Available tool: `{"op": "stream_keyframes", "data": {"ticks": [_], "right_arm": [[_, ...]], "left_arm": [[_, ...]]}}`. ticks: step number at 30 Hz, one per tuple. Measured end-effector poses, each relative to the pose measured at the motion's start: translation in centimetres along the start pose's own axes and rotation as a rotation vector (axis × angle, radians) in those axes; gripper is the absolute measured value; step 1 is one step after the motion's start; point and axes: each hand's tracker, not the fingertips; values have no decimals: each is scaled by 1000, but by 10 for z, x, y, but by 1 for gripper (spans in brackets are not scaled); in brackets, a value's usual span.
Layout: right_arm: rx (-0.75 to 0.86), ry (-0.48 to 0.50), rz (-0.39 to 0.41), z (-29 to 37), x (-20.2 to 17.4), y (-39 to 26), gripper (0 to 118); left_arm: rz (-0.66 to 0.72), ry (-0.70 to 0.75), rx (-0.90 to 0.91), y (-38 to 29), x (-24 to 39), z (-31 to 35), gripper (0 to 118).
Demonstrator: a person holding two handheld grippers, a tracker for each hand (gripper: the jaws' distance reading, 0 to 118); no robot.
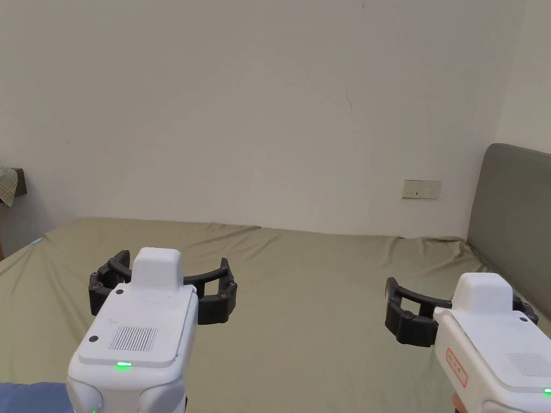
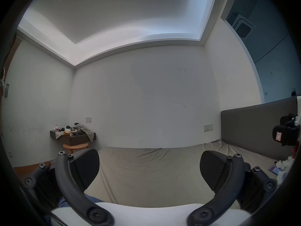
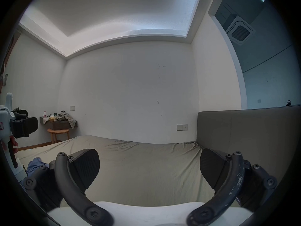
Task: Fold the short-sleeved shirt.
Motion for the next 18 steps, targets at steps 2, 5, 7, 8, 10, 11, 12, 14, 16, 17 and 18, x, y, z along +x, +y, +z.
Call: {"op": "stream_keyframes", "data": {"ticks": [2, 5, 7, 8, 10, 11, 12, 14, 16, 17, 18], "right_arm": [[0, 4, -1, 0, -1, 0, 118], [-3, 5, 3, 0, -2, 0, 118], [-6, 6, 4, 0, -2, -1, 118], [-6, 8, 3, 0, -2, 0, 118], [-6, 8, 0, 1, -2, 0, 118], [-5, 9, -2, 1, -2, 0, 118], [-6, 9, -2, 0, -2, 0, 118], [-7, 9, 1, 0, -2, 0, 118], [-7, 11, 2, 1, -2, 0, 118], [-7, 11, 3, 1, -2, 0, 118], [-7, 11, 3, 1, -3, 0, 118]], "left_arm": [[-2, 1, 2, 0, 0, 1, 118], [-4, -4, -1, -1, 0, 1, 118], [-8, -3, -3, -1, 1, 1, 118], [-10, -4, -2, -1, 1, 2, 118], [-10, -5, -1, 0, 1, 3, 118], [-10, -6, 0, 0, 1, 3, 118], [-10, -8, 0, 0, 1, 3, 118], [-11, -9, 2, 1, 2, 4, 118], [-11, -11, 5, 1, 2, 4, 118], [-11, -12, 5, 1, 2, 5, 118], [-12, -13, 4, 2, 2, 5, 118]]}}
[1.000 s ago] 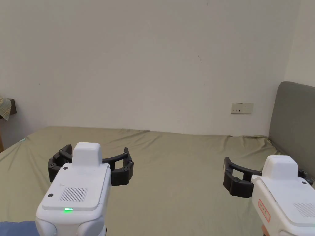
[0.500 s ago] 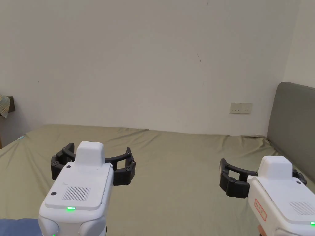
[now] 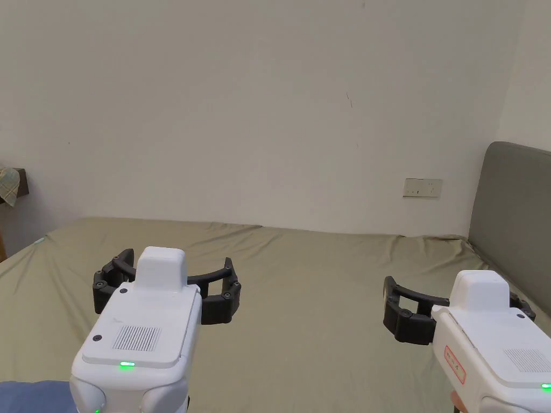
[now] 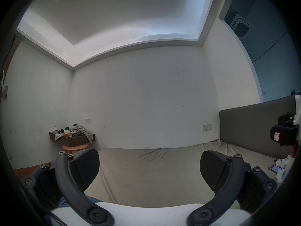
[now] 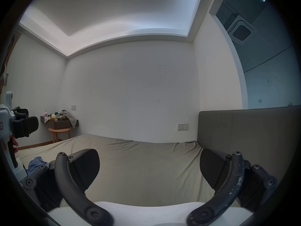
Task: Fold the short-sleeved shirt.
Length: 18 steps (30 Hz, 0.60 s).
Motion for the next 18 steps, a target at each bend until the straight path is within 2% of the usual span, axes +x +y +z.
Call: {"op": "stream_keyframes", "data": {"ticks": [18], "right_arm": [[-8, 3, -7, 0, 1, -1, 118]], "left_arm": [[-6, -14, -7, -2, 1, 1, 118]]}}
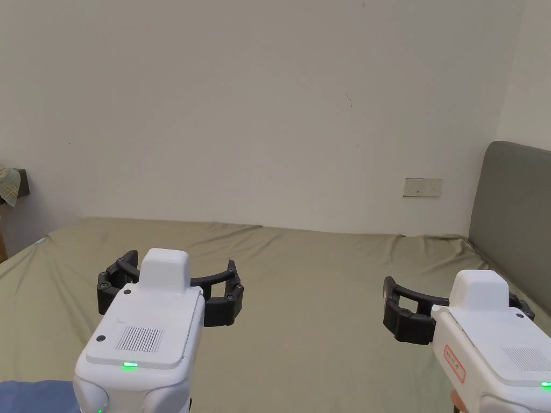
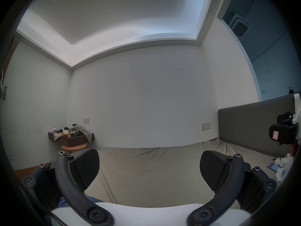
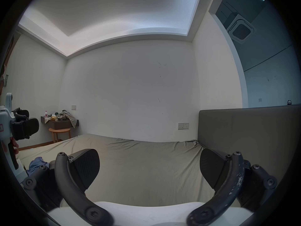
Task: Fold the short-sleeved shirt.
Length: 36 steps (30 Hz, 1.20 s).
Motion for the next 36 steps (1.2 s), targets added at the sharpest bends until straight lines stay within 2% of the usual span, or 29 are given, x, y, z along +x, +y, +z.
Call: {"op": "stream_keyframes", "data": {"ticks": [36], "right_arm": [[-20, 1, -15, 0, 2, -7, 118]], "left_arm": [[8, -10, -25, -7, 1, -2, 118]]}}
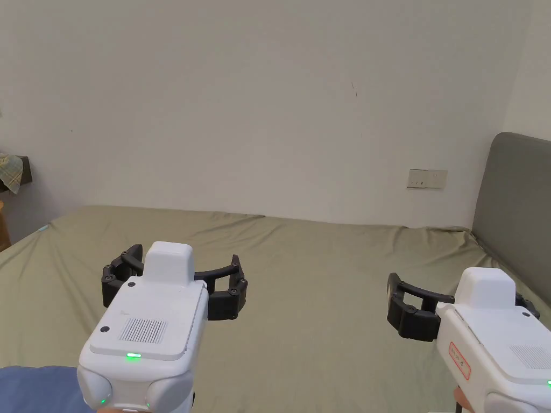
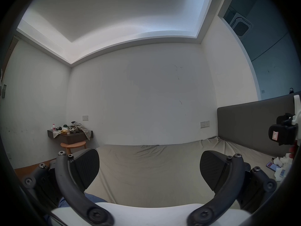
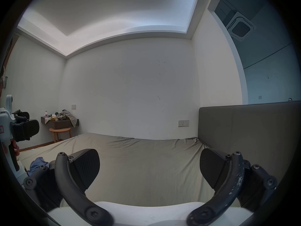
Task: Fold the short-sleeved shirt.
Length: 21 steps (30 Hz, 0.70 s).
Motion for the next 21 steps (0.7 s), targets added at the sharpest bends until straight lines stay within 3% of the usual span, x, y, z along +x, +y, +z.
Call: {"op": "stream_keyframes", "data": {"ticks": [7, 10, 11, 12, 13, 14, 16, 17, 19, 21], "right_arm": [[26, 28, -32, 4, 2, -1, 118], [-21, 35, 29, 2, -5, -1, 118], [-47, -6, 44, 3, -8, -2, 114], [-53, -3, 17, 4, -11, -2, 95], [-42, 6, 10, 6, -9, -3, 47], [-11, 12, -22, 8, -7, -5, 7], [-9, -25, -61, 8, -5, -4, 1], [-4, -33, -61, 8, -4, -2, 1], [9, 19, -66, 2, -9, 4, 1], [35, 56, -14, -8, -35, 15, 1]], "left_arm": [[-6, 4, -10, 1, 4, 1, 118], [21, -18, -32, 4, 5, 0, 118], [28, -16, -37, 4, 5, 1, 116], [43, -34, -52, 5, 4, 3, 96], [49, -72, -48, 5, 2, 5, 34], [58, -57, -33, 4, 2, 8, 3], [45, 34, -57, 2, 5, 6, 0], [47, 7, -59, 3, 3, 3, 0], [95, 10, -76, 4, -15, 5, 0], [81, 56, -70, 6, -39, 11, 0]]}}
